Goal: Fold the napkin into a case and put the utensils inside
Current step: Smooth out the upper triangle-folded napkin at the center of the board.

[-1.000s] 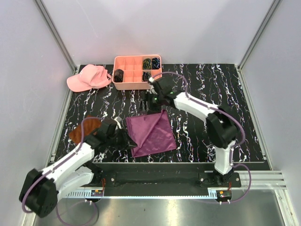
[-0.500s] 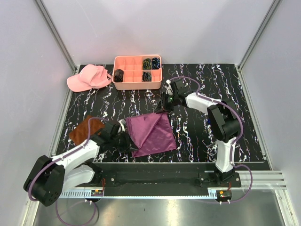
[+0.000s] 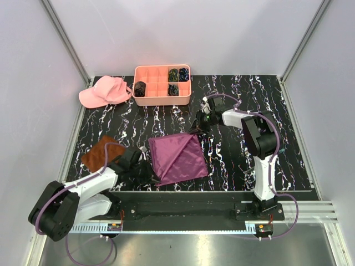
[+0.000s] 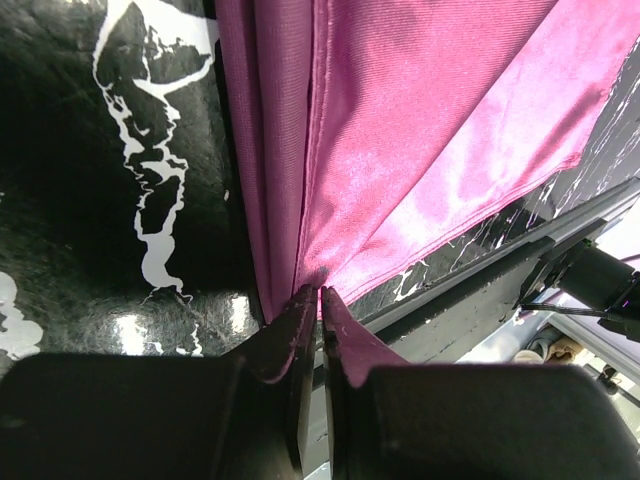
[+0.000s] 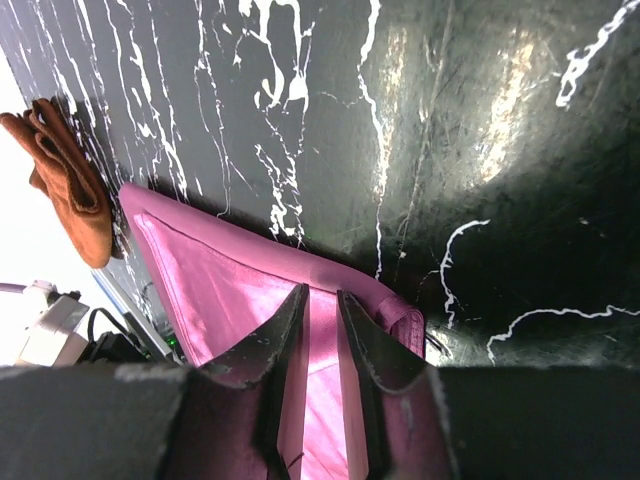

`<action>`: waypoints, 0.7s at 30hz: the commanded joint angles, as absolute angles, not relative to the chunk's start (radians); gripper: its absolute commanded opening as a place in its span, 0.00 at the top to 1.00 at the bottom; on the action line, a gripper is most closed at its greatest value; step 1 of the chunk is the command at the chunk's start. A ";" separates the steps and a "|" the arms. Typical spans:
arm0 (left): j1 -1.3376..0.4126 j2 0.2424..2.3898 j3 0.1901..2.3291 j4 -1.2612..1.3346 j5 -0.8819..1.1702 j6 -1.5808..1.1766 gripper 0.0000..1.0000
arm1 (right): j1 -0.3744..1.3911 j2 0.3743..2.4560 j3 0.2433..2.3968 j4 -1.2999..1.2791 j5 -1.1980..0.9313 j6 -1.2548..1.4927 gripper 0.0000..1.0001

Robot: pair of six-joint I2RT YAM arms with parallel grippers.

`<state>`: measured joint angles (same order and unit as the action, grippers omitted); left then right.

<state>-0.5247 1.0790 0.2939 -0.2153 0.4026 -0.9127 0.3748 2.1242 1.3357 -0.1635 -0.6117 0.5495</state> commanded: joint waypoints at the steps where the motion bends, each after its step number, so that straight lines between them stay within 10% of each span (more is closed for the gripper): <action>1: -0.529 1.059 0.288 -0.206 0.356 -0.888 0.88 | 0.368 2.128 1.379 -0.138 -0.638 0.514 0.73; 11: -0.485 0.954 0.527 -0.377 0.308 -0.813 0.57 | 0.368 1.987 1.419 -0.276 -0.562 0.518 0.55; 21: -0.318 1.394 0.863 -0.442 0.299 -0.585 0.71 | 0.379 1.778 1.191 -0.278 -0.491 0.548 0.43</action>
